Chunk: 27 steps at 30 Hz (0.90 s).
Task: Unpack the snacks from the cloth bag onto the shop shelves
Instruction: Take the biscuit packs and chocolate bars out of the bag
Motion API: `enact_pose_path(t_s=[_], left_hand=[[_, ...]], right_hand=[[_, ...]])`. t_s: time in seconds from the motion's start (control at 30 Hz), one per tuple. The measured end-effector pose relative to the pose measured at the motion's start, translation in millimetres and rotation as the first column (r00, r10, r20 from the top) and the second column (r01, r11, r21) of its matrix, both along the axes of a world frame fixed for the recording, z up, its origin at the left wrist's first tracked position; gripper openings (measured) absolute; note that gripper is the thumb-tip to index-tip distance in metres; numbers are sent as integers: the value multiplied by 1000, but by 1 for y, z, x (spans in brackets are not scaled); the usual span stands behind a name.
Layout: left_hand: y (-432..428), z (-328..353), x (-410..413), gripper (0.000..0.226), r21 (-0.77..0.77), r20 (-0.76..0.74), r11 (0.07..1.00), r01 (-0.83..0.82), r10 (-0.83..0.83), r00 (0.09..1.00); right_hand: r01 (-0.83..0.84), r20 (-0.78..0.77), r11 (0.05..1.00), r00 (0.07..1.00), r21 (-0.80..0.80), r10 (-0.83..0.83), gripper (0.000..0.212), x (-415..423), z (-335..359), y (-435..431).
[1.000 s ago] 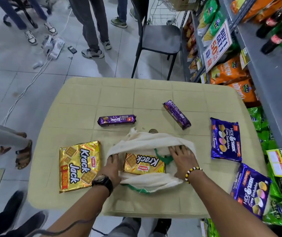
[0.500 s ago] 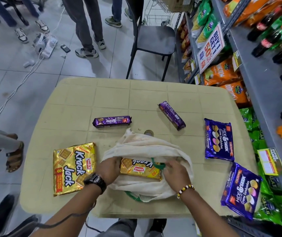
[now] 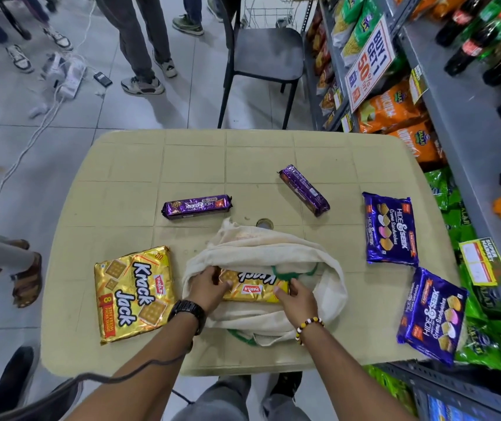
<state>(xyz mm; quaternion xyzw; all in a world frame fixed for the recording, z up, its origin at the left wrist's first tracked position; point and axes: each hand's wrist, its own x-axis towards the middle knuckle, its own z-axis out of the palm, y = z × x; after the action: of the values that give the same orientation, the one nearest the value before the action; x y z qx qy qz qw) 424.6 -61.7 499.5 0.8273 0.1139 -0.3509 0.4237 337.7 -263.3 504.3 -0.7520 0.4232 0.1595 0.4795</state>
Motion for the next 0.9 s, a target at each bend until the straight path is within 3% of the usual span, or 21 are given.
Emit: enact_pose_path(t_s=[0.1,0.23,0.4,0.5,0.57,0.67,0.77,0.9], left_hand=[[-3,6,1,43,-18,-8,1000,-9,9,1000],[6,21,-9,48,-136,-98,984,-113,101,990],[13,59,-49,20,-245,-186,945,-217,174,967],[24,74,-73,45,-269,-226,928,-256,197,954],[25,84,-93,58,-283,-203,927,-247,194,960],[21,102,-121,38,-295,-126,927,-230,201,972],[16,119,-144,41,-304,-13,937,-170,175,985],[6,141,-154,38,-345,112,929,-134,182,977]], right_hand=[[73,30,997,997,14,-73,29,4,9,-1],[194,90,977,975,94,-202,49,-5,22,-5],[232,181,947,945,224,-274,21,-37,42,-7],[222,206,938,938,265,-280,26,-61,49,-6],[201,237,939,933,278,-270,31,-82,56,-5],[178,308,946,915,270,-260,27,-114,71,-4],[178,367,940,887,291,-281,22,-143,84,-10],[138,430,950,867,279,-252,34,-156,103,-23]])
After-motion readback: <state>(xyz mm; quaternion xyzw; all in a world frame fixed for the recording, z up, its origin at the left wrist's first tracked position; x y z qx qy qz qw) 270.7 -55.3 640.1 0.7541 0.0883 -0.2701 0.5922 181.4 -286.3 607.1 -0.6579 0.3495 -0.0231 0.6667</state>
